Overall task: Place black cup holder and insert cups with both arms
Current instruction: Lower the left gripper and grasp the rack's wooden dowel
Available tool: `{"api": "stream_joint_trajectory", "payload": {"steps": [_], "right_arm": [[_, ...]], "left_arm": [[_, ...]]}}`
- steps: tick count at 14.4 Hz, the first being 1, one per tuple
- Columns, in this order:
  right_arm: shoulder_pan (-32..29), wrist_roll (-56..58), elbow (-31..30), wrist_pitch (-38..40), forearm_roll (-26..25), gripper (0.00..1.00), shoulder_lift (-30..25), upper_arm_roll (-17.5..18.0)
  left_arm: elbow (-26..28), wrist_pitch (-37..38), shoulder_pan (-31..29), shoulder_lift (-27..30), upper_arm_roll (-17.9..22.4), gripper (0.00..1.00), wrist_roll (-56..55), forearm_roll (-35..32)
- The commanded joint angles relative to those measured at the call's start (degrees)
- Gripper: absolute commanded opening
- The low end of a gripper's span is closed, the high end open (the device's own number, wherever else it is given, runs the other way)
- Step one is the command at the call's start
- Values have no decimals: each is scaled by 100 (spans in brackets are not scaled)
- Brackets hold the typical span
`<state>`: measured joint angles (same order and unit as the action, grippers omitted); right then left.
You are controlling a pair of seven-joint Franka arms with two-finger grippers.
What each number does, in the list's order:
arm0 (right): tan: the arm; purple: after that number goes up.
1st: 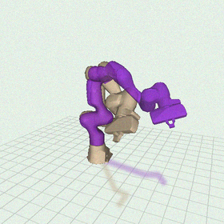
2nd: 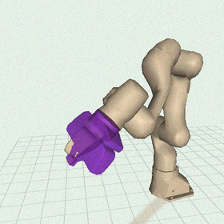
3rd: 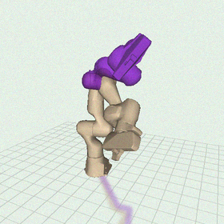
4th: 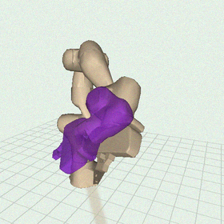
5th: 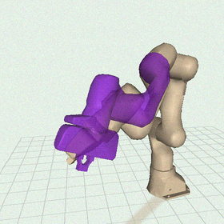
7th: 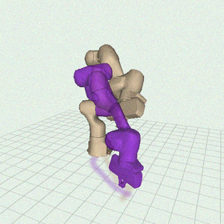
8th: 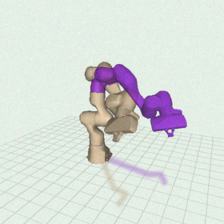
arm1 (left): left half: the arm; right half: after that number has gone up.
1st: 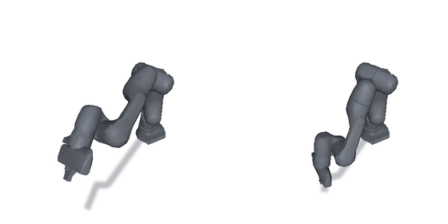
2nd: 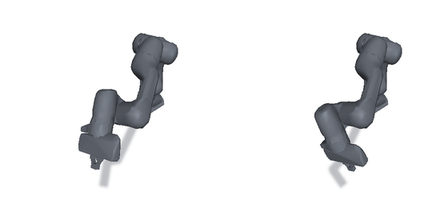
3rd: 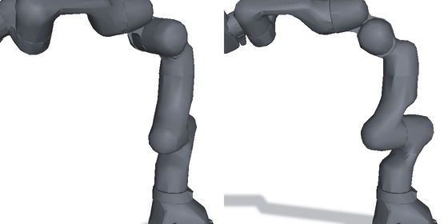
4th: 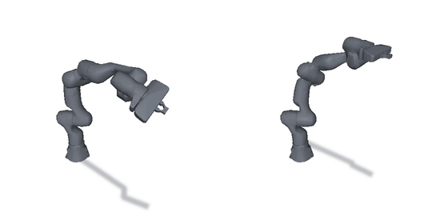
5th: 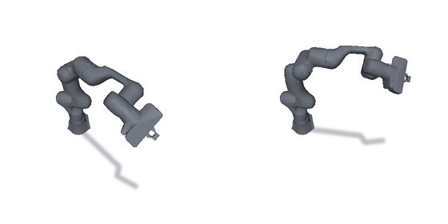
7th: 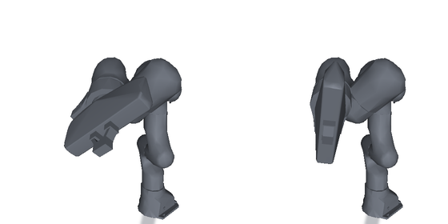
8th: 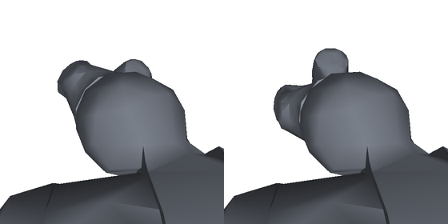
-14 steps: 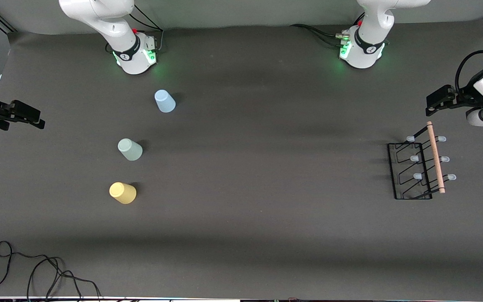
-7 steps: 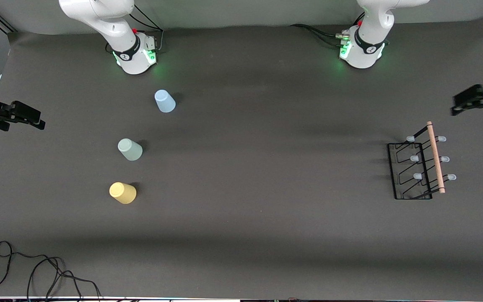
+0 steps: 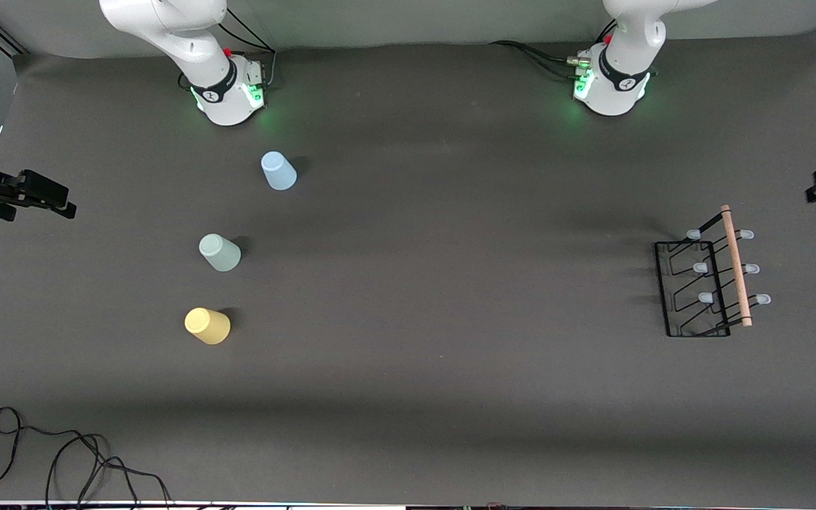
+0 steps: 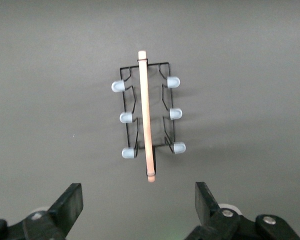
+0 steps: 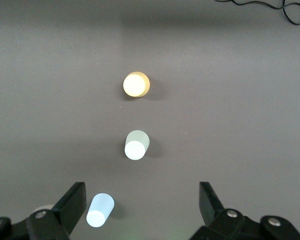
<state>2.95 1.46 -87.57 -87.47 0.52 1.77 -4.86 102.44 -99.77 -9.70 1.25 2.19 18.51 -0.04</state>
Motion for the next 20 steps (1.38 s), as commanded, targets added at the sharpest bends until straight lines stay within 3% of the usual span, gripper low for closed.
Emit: {"api": "stream_joint_trajectory", "payload": {"steps": [1,5,10,14,15,20], "right_arm": [[30,100,-24,2,10,100,-63,-33],[21,241,-23,20,-167,100,-55,-33],[38,259,-32,116,-140,100,-46,-24],[39,259,-146,117,-114,100,-81,-24],[39,259,-155,108,-114,100,-81,-24],[39,390,-138,64,-96,100,-107,-33]], "left_arm": [[1327,-1216,56,324,-17,100,-6,-49],[2235,-2650,21,61,-8,100,38,-49],[2631,-3442,20,-397,-8,100,47,-57],[2605,-3663,-41,-608,-8,91,126,-49],[2588,-3681,-76,-643,-8,81,126,-49],[2570,-3629,-67,-661,-8,5,108,-49]]}}
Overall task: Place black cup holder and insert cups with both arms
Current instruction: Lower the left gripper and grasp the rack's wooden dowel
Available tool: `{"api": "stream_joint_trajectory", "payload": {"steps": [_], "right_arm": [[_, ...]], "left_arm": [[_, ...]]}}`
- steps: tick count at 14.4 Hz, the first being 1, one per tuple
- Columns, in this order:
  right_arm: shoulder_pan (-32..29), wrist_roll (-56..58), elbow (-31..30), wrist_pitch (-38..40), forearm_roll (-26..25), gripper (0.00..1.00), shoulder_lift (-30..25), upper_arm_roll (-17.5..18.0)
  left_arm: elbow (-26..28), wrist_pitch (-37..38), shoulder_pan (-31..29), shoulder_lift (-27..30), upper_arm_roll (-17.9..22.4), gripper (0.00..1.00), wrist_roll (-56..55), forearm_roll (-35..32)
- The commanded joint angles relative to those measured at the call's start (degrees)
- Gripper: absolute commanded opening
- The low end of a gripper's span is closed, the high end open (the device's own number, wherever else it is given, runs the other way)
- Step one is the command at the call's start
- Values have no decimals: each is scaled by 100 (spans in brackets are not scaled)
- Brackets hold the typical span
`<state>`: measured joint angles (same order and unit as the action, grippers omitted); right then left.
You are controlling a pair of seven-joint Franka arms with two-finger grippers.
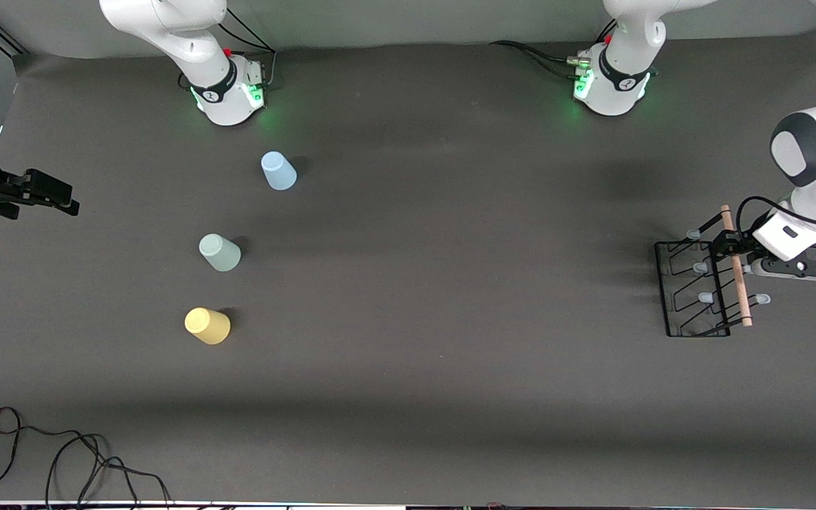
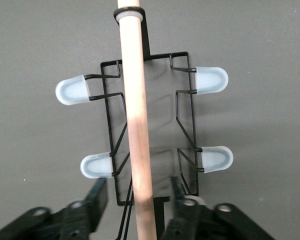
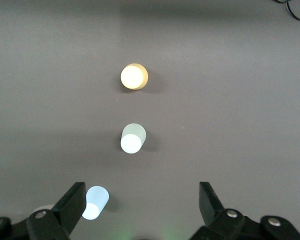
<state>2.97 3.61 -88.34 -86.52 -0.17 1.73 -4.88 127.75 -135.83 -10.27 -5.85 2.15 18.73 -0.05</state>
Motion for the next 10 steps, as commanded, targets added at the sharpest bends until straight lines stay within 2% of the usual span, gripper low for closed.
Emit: {"api": "stream_joint_trajectory", "payload": {"steps": [1,3,6,10], "right_arm": [[37,166,-69,-40,-27,100,-103,-22],[37,175,-43,-40,-10,100,-42,-13],[107,192,-51,-137,43,100,-76,-13],[204,175,-86,-119,0,100,-68,-39]], "left_arm": [[-13,30,-10,58,-4,0,69,-48],[-66,109,16,101,-12,0,34,-48],[-399,661,8,137,-13,0,34,-48],[-1163,1847,-10,356,-4,0,34,-48]]}}
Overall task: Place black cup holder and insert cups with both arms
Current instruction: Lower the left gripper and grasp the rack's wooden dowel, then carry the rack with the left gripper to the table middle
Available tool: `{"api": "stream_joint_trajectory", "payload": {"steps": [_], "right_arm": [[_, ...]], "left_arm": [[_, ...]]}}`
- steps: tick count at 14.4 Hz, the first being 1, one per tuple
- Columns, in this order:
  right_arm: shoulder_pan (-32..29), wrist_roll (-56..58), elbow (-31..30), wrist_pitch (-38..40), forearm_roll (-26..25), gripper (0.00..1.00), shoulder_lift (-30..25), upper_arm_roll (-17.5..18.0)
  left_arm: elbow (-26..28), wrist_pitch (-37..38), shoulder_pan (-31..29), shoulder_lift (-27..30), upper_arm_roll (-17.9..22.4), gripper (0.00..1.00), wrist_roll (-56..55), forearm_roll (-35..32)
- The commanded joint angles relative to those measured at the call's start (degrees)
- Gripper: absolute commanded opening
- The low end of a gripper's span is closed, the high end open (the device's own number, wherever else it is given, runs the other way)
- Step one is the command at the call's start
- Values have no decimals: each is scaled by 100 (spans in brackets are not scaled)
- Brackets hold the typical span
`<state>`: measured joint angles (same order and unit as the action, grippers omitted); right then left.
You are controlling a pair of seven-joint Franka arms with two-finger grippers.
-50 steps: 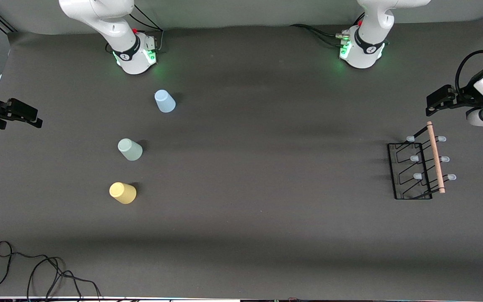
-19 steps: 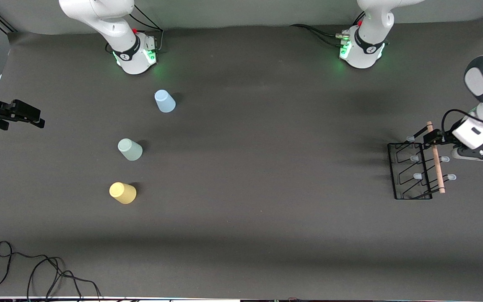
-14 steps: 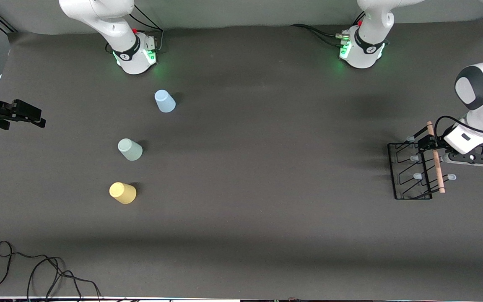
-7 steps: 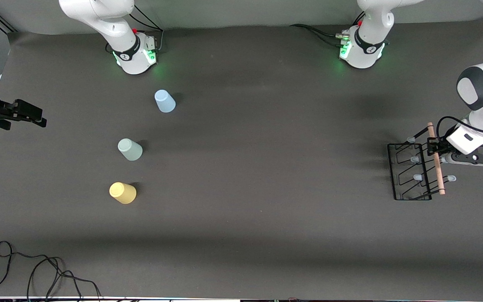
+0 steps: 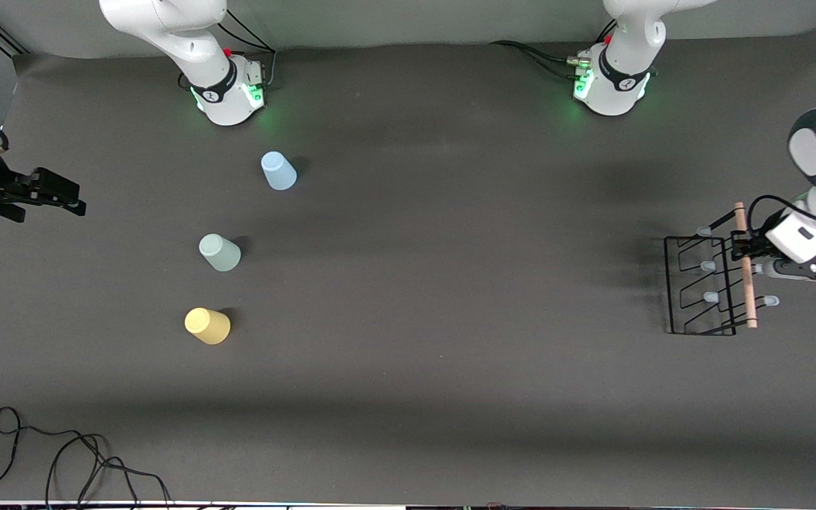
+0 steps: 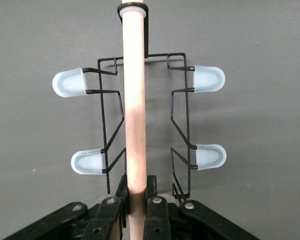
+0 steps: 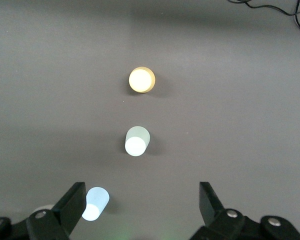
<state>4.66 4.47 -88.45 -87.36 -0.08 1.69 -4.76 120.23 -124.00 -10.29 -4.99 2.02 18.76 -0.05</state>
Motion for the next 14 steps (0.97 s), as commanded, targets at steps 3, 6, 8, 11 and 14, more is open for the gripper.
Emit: {"api": "stream_joint_trajectory", "payload": {"steps": [3,6,8,11,14], "right_arm": [[35,107,-147,-27,-62,100,-98,-69],[9,116,-138,17,-36,100,-107,-104],[9,81,-147,26,-45,100,-90,-104],[18,63,-77,26,-167,100,-98,-104],[35,116,-58,43,-317,100,-107,-104]], "left_arm": [[-930,1316,-16,402,9,0,-21,-48],[-1081,1458,80,525,-52,0,-485,13],[-1229,1676,325,525,-166,0,-732,48],[-1388,1862,895,516,-333,0,-1415,84],[-1642,1862,1870,280,-535,0,-2758,84]]}}
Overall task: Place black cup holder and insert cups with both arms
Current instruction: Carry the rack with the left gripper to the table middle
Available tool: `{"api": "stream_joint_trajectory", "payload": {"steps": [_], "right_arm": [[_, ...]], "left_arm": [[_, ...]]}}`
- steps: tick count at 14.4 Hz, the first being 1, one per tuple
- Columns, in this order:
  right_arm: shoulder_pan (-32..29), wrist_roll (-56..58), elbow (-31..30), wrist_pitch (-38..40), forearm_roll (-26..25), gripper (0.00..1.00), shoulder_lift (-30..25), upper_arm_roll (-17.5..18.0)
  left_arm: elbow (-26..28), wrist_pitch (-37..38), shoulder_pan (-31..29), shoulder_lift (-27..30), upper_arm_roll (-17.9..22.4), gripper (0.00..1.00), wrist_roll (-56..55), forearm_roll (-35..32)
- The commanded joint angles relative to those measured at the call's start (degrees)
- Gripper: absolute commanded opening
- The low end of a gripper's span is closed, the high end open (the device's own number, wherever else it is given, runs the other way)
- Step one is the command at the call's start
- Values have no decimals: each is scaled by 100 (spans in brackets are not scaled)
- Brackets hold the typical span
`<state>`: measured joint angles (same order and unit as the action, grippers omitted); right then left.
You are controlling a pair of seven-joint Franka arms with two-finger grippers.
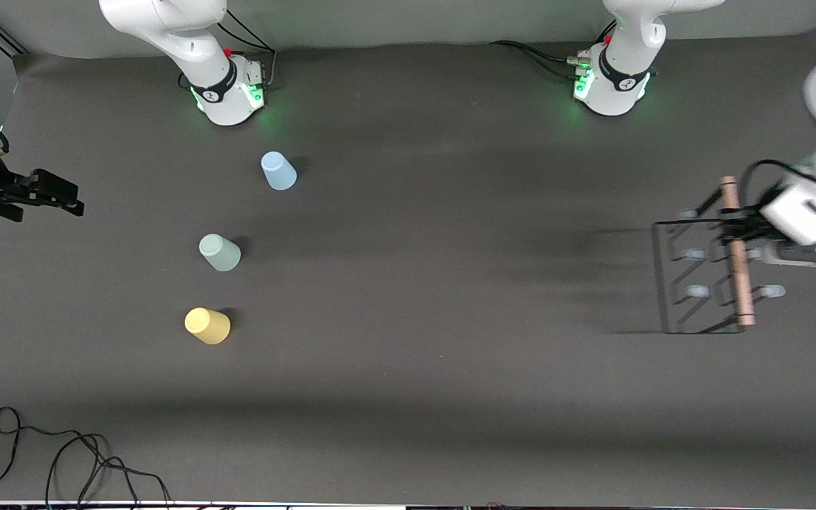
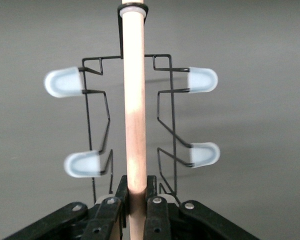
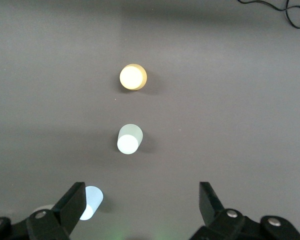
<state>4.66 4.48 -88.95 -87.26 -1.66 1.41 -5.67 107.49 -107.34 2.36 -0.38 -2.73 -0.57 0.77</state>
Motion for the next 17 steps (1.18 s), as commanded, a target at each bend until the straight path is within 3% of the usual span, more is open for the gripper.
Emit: {"api": "stream_joint_trajectory", "payload": {"steps": [1,8,12,17], "right_arm": [[52,114,-17,25,-177,100,-62,-13],[70,-8,-96,-1,-177,100,-17,-13],[70,-52,-148,-1,-177,100,-9,-13],[79,-158,-254,-89,-151,100,0,-13]], "left_arm": [[-622,196,930,-390,-122,0,-1422,2],[-2574,109,3093,-2192,-193,0,-4195,-94],[-2698,-251,3823,-2589,-184,0,-4451,-68],[-2707,-805,4141,-3116,-184,0,-4733,-191]]}}
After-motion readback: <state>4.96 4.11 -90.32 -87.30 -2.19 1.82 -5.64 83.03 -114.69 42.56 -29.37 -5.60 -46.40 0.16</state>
